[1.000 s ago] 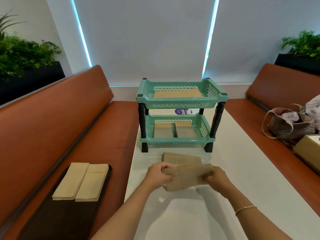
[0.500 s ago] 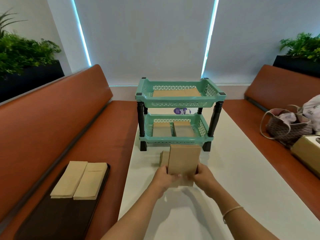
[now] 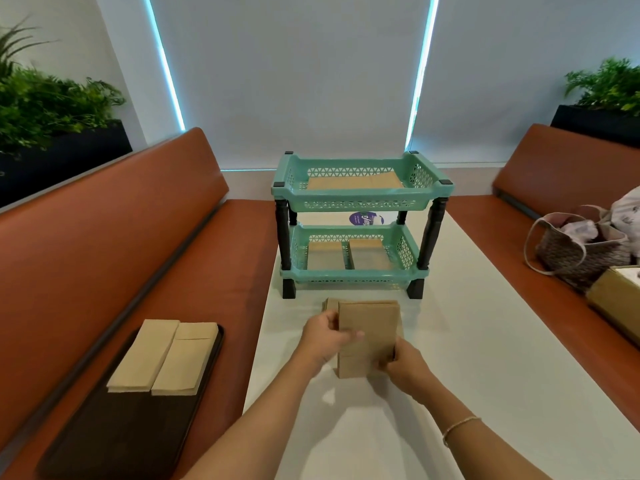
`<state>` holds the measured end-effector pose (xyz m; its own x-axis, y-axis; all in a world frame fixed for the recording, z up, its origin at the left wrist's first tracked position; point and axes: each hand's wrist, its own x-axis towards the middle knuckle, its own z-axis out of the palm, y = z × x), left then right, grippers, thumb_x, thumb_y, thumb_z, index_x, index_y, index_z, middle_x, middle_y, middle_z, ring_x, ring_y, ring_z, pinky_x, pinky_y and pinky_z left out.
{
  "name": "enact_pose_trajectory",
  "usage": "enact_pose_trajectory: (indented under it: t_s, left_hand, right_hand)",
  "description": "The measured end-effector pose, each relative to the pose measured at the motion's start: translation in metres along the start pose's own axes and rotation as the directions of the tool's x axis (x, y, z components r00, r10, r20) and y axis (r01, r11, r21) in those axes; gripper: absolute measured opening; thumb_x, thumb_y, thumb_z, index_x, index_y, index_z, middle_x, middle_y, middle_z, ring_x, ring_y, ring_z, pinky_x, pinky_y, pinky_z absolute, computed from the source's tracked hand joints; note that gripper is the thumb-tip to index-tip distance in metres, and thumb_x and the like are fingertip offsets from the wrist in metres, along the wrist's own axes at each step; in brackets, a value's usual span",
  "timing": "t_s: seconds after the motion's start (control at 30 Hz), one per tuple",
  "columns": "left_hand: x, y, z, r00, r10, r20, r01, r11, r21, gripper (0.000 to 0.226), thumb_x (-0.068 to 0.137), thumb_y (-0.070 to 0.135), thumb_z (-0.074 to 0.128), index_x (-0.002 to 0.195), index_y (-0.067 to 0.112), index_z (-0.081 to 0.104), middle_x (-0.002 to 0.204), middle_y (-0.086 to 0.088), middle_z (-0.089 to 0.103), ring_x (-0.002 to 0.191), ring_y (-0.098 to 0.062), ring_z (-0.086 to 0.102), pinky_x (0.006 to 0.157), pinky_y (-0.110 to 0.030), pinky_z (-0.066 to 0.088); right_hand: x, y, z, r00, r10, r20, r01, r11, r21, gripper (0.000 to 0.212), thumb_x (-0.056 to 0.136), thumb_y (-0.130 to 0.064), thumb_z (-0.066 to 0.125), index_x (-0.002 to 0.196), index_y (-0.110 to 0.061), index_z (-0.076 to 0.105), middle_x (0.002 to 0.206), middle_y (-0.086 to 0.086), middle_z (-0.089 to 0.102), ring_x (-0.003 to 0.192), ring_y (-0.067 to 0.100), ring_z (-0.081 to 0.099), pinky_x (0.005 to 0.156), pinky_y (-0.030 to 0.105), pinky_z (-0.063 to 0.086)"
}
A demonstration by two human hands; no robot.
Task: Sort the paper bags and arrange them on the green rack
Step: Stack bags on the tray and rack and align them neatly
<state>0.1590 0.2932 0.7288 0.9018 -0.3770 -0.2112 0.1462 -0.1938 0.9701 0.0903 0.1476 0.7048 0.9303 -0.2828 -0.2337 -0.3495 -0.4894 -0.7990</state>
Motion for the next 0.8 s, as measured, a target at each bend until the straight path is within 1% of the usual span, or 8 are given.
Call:
enact_pose_trajectory:
  t_s: [0.07, 0.13, 0.27, 0.4, 0.53, 0.6, 0.7, 0.8]
  left_hand:
    - [0.001, 0.019, -0.010, 0.997, 0.073, 0.022, -0.073, 0.997, -0.009, 0.030, 0.072, -0.005, 0.075, 0.090, 0.016, 0.063, 0.087, 0.001, 0.067, 0.081, -0.013, 0.064, 0.068, -0.023, 0.055]
    - [0.000, 0.034, -0.024, 0.992, 0.115, 0.058, -0.117, 0.992, 0.040, 0.031, 0.070, -0.010, 0.074, 0.080, 0.016, 0.062, 0.077, 0.003, 0.064, 0.070, -0.009, 0.059, 0.059, -0.016, 0.050]
    - [0.001, 0.023, -0.045, 0.989, 0.023, 0.143, -0.061, 0.963, 0.261, 0.035, 0.068, -0.015, 0.067, 0.089, 0.014, 0.065, 0.081, 0.000, 0.066, 0.078, -0.014, 0.061, 0.066, -0.021, 0.052]
    - [0.000, -0.018, -0.030, 0.997, -0.073, 0.006, 0.068, 0.957, 0.282, 0.042, 0.066, -0.007, 0.069, 0.106, 0.007, 0.068, 0.092, -0.009, 0.068, 0.091, -0.025, 0.064, 0.069, -0.027, 0.051]
    - [-0.007, -0.048, -0.018, 0.994, -0.087, -0.067, 0.105, 0.926, 0.362, 0.043, 0.071, 0.007, 0.075, 0.113, 0.011, 0.066, 0.107, -0.006, 0.068, 0.100, -0.022, 0.063, 0.082, -0.028, 0.053]
    - [-0.006, -0.046, -0.020, 0.995, -0.077, -0.065, 0.096, 0.924, 0.371, 0.041, 0.072, 0.009, 0.075, 0.112, 0.010, 0.066, 0.108, -0.004, 0.067, 0.100, -0.021, 0.063, 0.084, -0.028, 0.053]
    - [-0.002, -0.029, -0.026, 0.998, -0.057, -0.024, 0.062, 0.933, 0.355, 0.031, 0.074, 0.009, 0.074, 0.104, 0.015, 0.068, 0.101, -0.003, 0.069, 0.098, -0.021, 0.065, 0.082, -0.030, 0.054]
    - [0.009, 0.000, -0.030, 0.995, -0.082, -0.054, 0.083, 0.996, 0.011, 0.021, 0.079, 0.006, 0.072, 0.097, 0.012, 0.063, 0.101, -0.007, 0.068, 0.096, -0.023, 0.065, 0.083, -0.033, 0.056]
  right_hand:
    - [0.000, -0.006, -0.012, 0.999, -0.031, 0.032, 0.035, 0.993, -0.117, 0.032, 0.080, 0.007, 0.051, 0.104, -0.014, 0.055, 0.098, 0.004, 0.058, 0.089, 0.019, 0.052, 0.073, 0.025, 0.041]
    - [0.003, -0.020, -0.033, 0.996, -0.077, 0.047, 0.086, 0.961, -0.263, 0.033, 0.078, 0.005, 0.051, 0.106, -0.010, 0.056, 0.104, 0.007, 0.060, 0.092, 0.021, 0.053, 0.075, 0.029, 0.043]
    - [0.004, -0.055, -0.064, 0.974, -0.201, 0.109, 0.228, 0.876, -0.424, 0.037, 0.082, 0.003, 0.051, 0.112, -0.017, 0.058, 0.109, 0.001, 0.060, 0.097, 0.017, 0.053, 0.080, 0.027, 0.044]
    - [0.002, -0.069, -0.046, 0.954, -0.240, 0.179, 0.294, 0.634, -0.716, 0.044, 0.087, 0.002, 0.042, 0.124, -0.020, 0.052, 0.124, 0.004, 0.056, 0.113, 0.024, 0.050, 0.091, 0.032, 0.043]
    - [-0.008, -0.040, -0.017, 0.957, -0.209, 0.198, 0.276, 0.461, -0.843, 0.038, 0.085, -0.003, 0.044, 0.120, -0.018, 0.043, 0.121, 0.006, 0.053, 0.112, 0.026, 0.048, 0.084, 0.033, 0.033]
    - [-0.008, -0.038, -0.017, 0.957, -0.217, 0.190, 0.274, 0.476, -0.836, 0.032, 0.085, -0.002, 0.043, 0.111, -0.020, 0.044, 0.117, 0.005, 0.054, 0.108, 0.026, 0.050, 0.077, 0.032, 0.029]
    - [-0.001, -0.048, -0.028, 0.967, -0.143, 0.212, 0.254, 0.637, -0.728, 0.028, 0.087, 0.000, 0.038, 0.108, -0.017, 0.049, 0.114, 0.006, 0.058, 0.100, 0.025, 0.054, 0.074, 0.028, 0.034]
    - [0.007, -0.058, -0.051, 0.975, -0.036, 0.218, 0.133, 0.883, -0.450, 0.032, 0.086, 0.000, 0.043, 0.112, -0.017, 0.052, 0.109, 0.004, 0.055, 0.098, 0.020, 0.050, 0.079, 0.027, 0.039]
